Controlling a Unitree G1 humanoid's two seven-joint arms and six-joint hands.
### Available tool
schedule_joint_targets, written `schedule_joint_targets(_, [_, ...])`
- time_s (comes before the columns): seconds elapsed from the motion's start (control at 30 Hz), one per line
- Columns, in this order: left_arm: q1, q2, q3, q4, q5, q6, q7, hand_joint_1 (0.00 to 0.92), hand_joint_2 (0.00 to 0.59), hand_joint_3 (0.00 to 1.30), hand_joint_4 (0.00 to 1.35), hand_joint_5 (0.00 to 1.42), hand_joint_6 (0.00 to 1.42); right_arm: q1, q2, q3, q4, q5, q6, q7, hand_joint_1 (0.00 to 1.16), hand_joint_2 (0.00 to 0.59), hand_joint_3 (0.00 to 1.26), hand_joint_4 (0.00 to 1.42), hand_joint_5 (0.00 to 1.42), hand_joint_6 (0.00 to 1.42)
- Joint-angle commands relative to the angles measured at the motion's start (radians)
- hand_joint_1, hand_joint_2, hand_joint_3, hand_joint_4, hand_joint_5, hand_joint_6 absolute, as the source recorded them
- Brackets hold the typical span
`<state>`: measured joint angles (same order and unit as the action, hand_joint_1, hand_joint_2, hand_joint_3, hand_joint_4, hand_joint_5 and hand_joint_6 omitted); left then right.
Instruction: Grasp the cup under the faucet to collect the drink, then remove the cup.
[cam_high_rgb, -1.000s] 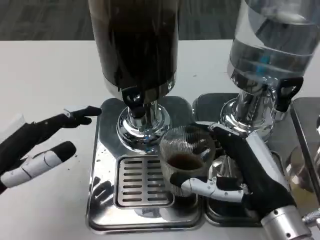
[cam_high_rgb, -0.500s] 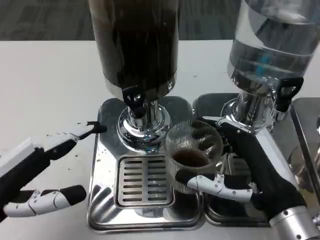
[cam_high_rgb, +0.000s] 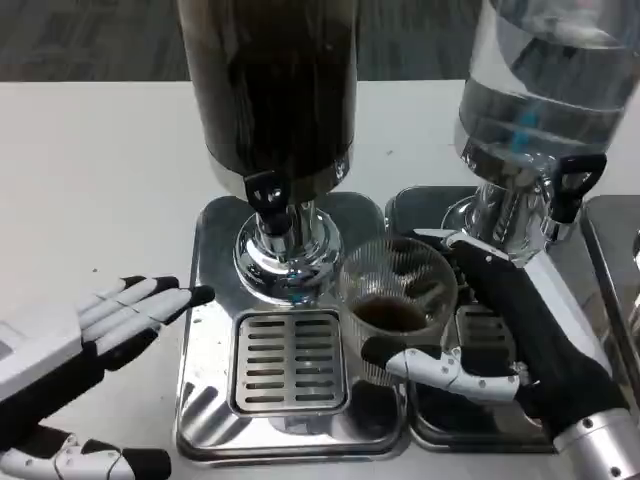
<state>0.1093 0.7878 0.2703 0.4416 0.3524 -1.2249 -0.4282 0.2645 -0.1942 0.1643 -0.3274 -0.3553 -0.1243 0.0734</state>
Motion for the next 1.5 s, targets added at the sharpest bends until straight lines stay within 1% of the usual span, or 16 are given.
schedule_joint_targets(0.03, [0.024,0.048,0.019,0.000,0.052,-0.040,0.073,0.000,0.094,0.00,0.00,0.00,0.00,0.008,-0.004,-0.010,-0.057,0.032,-0.005,0.013,0.76,0.229,0.43,0.47,0.56,0.58])
schedule_joint_targets(0.07, [0.030,0.051,0.019,0.002,0.050,-0.048,0.087,0.000,0.084,0.00,0.00,0.00,0.00,0.014,-0.007,-0.011,-0.064,0.036,-0.005,0.018,0.76,0.229,0.43,0.47,0.56,0.58])
schedule_joint_targets(0.2, [0.051,0.060,0.006,0.011,0.022,-0.085,0.127,0.000,0.076,0.00,0.00,0.00,0.00,0.048,-0.020,-0.013,-0.110,0.059,0.000,0.046,0.76,0.229,0.44,0.47,0.56,0.58])
schedule_joint_targets(0.27, [0.062,0.065,-0.001,0.009,0.016,-0.096,0.136,0.000,0.073,0.00,0.00,0.00,0.00,0.069,-0.029,-0.010,-0.137,0.061,0.004,0.062,0.76,0.229,0.44,0.47,0.56,0.58])
schedule_joint_targets(0.33, [0.078,0.073,-0.013,-0.004,0.002,-0.101,0.134,0.000,0.062,0.00,0.00,0.00,0.00,0.088,-0.031,-0.013,-0.154,0.070,0.007,0.070,0.76,0.229,0.44,0.47,0.56,0.59])
schedule_joint_targets(0.53, [0.117,0.092,-0.045,-0.040,-0.062,-0.099,0.131,0.000,0.061,0.00,0.00,0.00,0.00,0.166,-0.042,-0.006,-0.240,0.090,0.012,0.099,0.76,0.229,0.44,0.47,0.56,0.59])
schedule_joint_targets(0.8, [0.182,0.129,-0.082,-0.132,-0.176,-0.077,0.110,0.000,0.065,0.00,0.00,0.00,0.00,0.211,-0.051,-0.010,-0.297,0.100,0.021,0.117,0.75,0.235,0.44,0.47,0.56,0.59])
schedule_joint_targets(1.0, [0.227,0.147,-0.092,-0.178,-0.231,-0.056,0.096,0.000,0.065,0.00,0.00,0.00,0.00,0.240,-0.051,-0.018,-0.314,0.110,0.022,0.123,0.75,0.237,0.44,0.47,0.57,0.59])
schedule_joint_targets(1.43, [0.232,0.145,-0.094,-0.185,-0.250,-0.036,0.082,0.000,0.063,0.00,0.00,0.00,0.00,0.237,-0.048,-0.031,-0.311,0.104,0.015,0.122,0.75,0.239,0.45,0.48,0.57,0.59])
schedule_joint_targets(1.5, [0.231,0.145,-0.095,-0.186,-0.254,-0.035,0.082,0.000,0.065,0.00,0.00,0.00,0.00,0.236,-0.047,-0.031,-0.309,0.112,0.015,0.125,0.75,0.239,0.45,0.48,0.57,0.59])
